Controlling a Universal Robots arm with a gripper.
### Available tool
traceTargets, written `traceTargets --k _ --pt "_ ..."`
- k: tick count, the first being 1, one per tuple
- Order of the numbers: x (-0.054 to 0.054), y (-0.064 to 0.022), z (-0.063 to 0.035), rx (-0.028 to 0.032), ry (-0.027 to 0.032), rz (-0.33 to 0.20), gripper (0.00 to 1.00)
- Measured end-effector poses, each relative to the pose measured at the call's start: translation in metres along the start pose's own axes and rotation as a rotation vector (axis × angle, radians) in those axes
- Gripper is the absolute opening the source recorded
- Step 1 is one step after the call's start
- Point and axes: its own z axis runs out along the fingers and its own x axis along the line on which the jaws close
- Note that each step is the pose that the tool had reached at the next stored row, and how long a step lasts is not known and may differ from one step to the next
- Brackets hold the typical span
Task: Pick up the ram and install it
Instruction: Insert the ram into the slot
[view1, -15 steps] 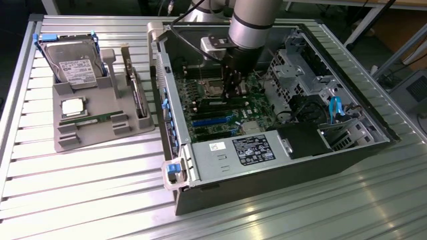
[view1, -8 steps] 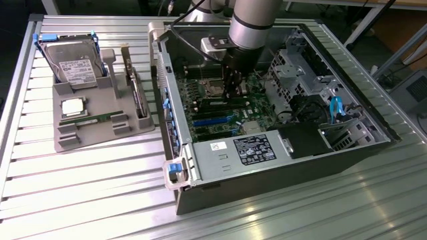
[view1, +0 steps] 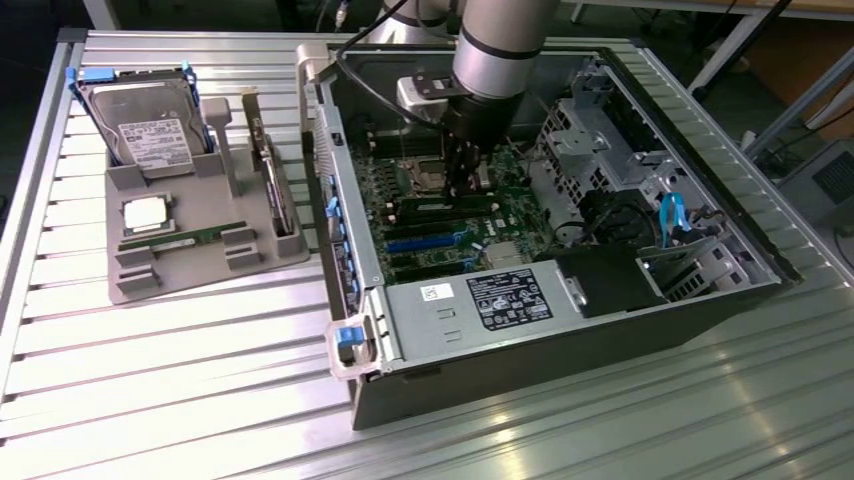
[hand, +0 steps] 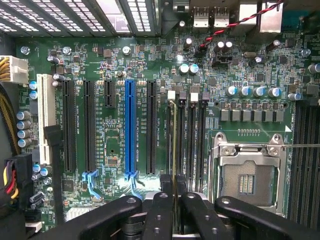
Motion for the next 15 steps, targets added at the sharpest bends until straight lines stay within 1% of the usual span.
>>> traceTargets --k 2,3,4,9,10,12,15 --pt "0.0 0.0 0.0 0.0006 0.0 0.0 0.13" --pt "0.0 0.0001 0.0001 0.0079 0.0001 0.0 0.13" --pt "0.0 0.0001 0.0002 0.0221 0.0005 0.001 0.13" --pt "0.0 0.0 0.0002 0.0228 0.0004 0.001 0.13" --pt "-0.0001 0.0007 0.0003 0.0231 0.0002 0.001 0.13" --pt "-0.0001 0.0047 0.0002 0.0229 0.0003 0.001 0.13" --pt "-0.0001 0.0047 0.0002 0.0234 0.0003 0.001 0.13"
